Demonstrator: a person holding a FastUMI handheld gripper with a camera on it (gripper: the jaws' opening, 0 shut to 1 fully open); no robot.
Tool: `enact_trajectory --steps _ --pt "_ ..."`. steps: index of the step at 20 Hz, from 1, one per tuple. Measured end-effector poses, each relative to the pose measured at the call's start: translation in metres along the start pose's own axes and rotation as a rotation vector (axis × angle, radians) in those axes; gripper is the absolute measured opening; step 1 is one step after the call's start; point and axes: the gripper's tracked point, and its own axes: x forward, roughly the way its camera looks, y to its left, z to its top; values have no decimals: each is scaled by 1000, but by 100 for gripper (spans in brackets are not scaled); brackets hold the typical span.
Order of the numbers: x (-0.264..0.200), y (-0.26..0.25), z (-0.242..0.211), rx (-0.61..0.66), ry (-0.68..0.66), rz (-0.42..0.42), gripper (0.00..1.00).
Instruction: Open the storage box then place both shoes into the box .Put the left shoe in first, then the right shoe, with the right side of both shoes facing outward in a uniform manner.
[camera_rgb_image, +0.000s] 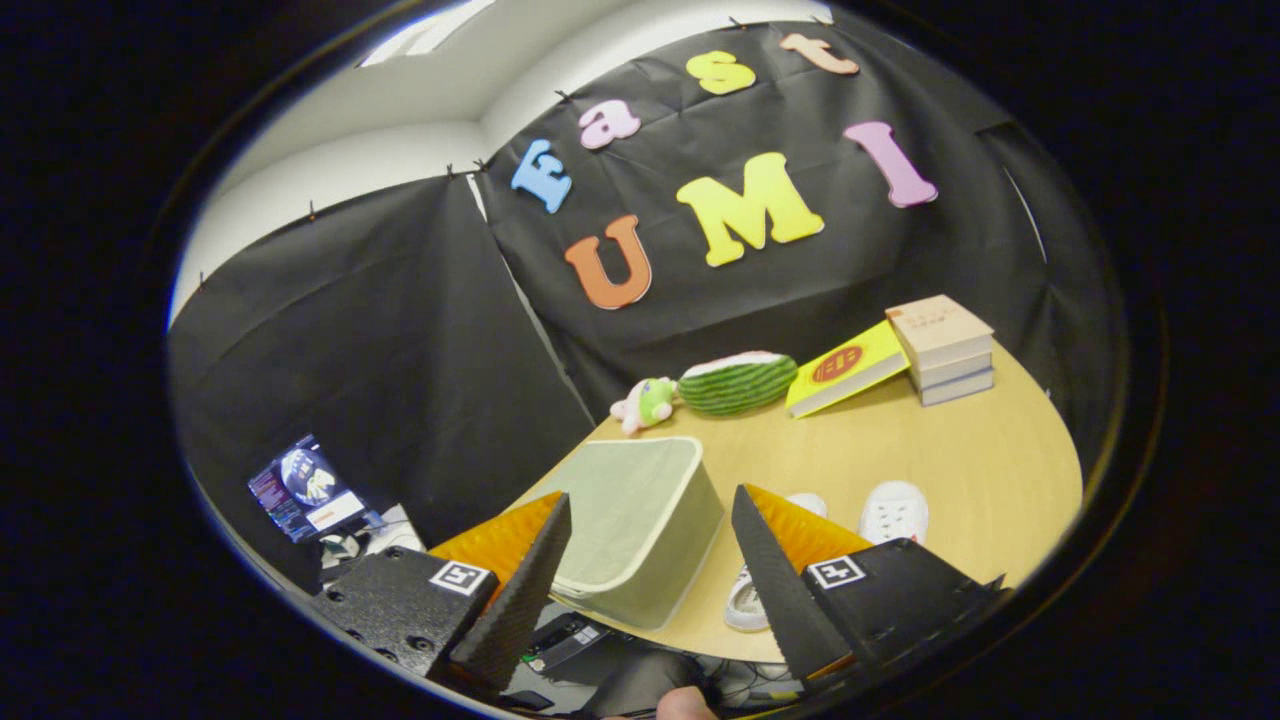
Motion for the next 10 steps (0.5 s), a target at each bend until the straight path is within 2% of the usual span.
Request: enact_trajectory --steps 3,10 --pt "19 5 -19 77 73 64 99" --pt "57 2 -62 217 213 116 97"
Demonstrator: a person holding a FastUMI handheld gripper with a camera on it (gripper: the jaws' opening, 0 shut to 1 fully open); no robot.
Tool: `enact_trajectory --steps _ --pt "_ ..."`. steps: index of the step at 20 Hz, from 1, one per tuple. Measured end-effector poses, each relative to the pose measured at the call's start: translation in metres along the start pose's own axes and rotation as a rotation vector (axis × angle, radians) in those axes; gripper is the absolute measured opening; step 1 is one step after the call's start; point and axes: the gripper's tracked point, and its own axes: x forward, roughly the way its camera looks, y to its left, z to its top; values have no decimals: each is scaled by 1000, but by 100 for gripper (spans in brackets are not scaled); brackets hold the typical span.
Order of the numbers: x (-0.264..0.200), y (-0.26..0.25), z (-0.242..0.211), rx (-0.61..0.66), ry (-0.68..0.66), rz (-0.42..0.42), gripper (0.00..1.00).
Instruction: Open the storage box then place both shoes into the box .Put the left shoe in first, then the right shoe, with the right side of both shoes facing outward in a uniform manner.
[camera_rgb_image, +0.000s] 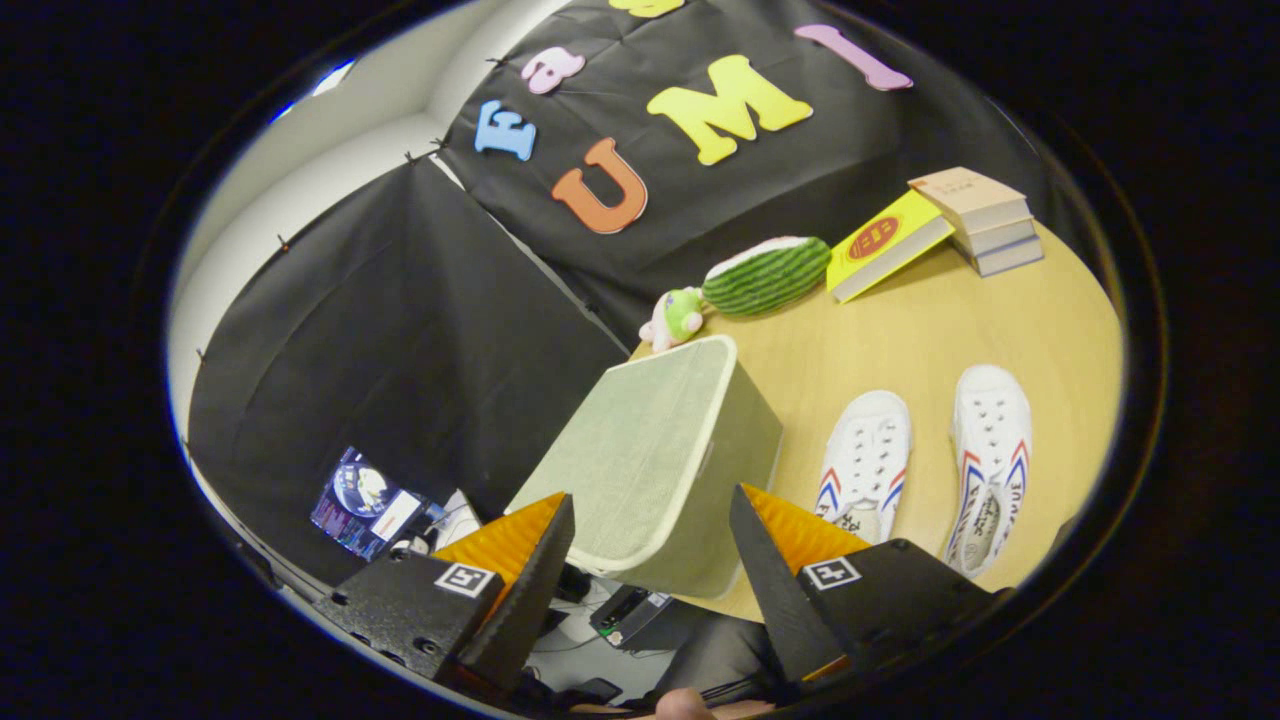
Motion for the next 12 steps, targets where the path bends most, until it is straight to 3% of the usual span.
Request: enact_trajectory --steps 6,12 --pt "29 -8 -21 103 73 28 88" --pt "41 -7 -20 153 77 62 63"
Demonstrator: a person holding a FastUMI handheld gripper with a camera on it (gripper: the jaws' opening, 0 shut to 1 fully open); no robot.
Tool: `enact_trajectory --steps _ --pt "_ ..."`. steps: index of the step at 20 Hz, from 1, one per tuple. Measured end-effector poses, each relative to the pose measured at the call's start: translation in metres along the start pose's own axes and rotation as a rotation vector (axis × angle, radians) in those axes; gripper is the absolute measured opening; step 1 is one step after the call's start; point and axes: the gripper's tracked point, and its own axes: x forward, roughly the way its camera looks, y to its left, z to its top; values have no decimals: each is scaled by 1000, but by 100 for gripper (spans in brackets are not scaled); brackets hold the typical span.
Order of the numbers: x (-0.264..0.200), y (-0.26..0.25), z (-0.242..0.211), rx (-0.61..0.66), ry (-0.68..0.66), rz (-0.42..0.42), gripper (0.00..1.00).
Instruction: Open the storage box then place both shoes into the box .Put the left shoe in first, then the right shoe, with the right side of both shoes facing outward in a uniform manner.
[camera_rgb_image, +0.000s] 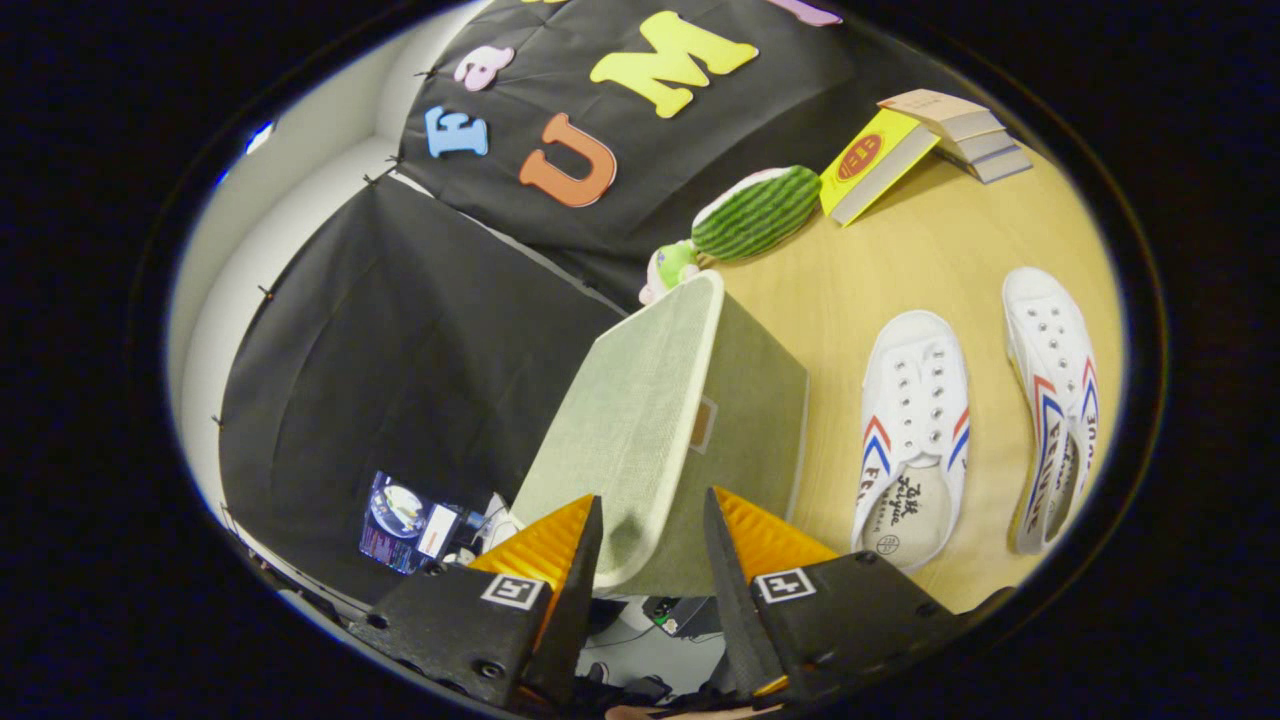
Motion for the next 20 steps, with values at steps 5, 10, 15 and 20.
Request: enact_trajectory --steps 5,10,15,20 --pt "4 6 0 -2 2 20 31" --pt "0 19 8 -20 -19 31 6" --pt "-8 62 25 -33 -59 98 6" --pt "-10 122 41 -102 -80 156 6"
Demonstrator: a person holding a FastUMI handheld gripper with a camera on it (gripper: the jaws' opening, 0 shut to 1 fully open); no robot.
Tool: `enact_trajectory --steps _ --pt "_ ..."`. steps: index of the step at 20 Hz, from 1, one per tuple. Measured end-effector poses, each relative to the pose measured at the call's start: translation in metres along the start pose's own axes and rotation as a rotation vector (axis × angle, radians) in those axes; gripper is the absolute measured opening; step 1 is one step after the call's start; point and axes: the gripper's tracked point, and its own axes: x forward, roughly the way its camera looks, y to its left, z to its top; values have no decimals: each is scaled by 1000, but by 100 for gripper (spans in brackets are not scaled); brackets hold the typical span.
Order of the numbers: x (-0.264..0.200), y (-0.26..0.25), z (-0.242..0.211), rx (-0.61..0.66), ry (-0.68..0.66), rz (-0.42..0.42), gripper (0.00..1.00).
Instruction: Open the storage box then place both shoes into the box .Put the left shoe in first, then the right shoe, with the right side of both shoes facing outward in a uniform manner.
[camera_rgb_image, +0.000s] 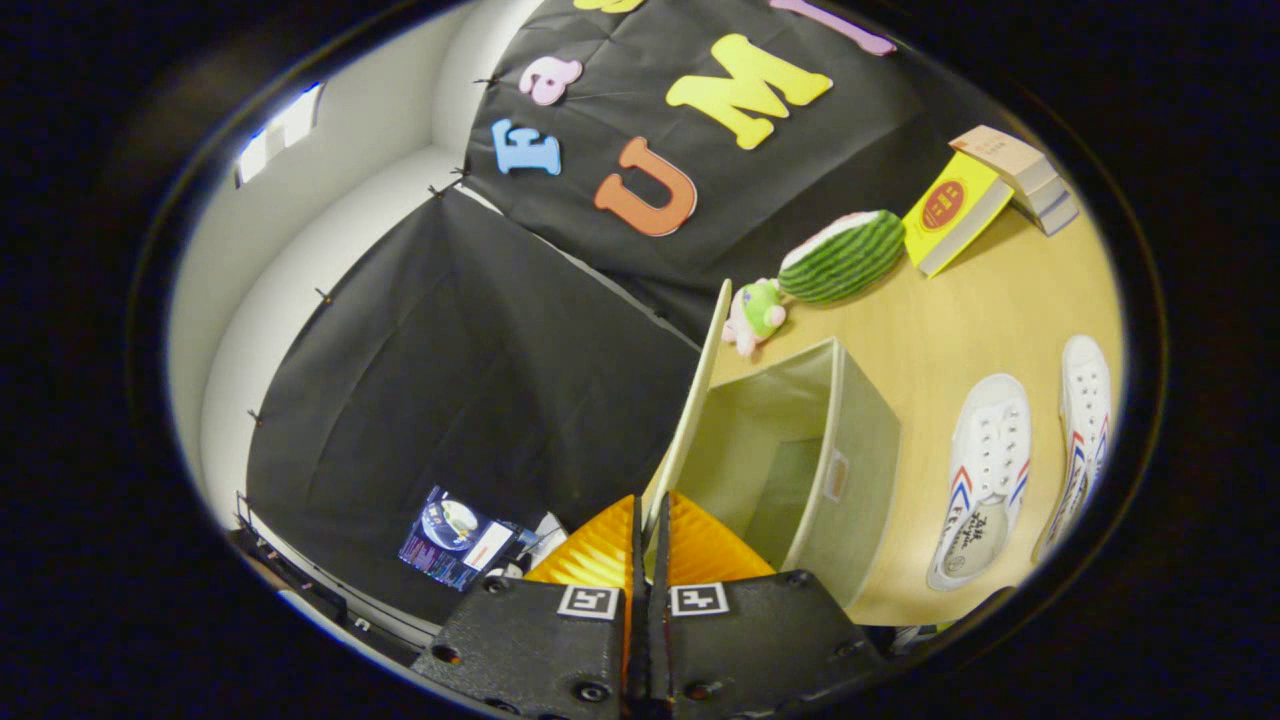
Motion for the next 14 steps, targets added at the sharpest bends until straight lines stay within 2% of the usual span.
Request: enact_trajectory --steps 6,12,14 --pt "40 69 3 -215 27 20 6" --pt "93 114 -14 -367 70 18 6" --pt "109 122 -19 -417 77 6 9"
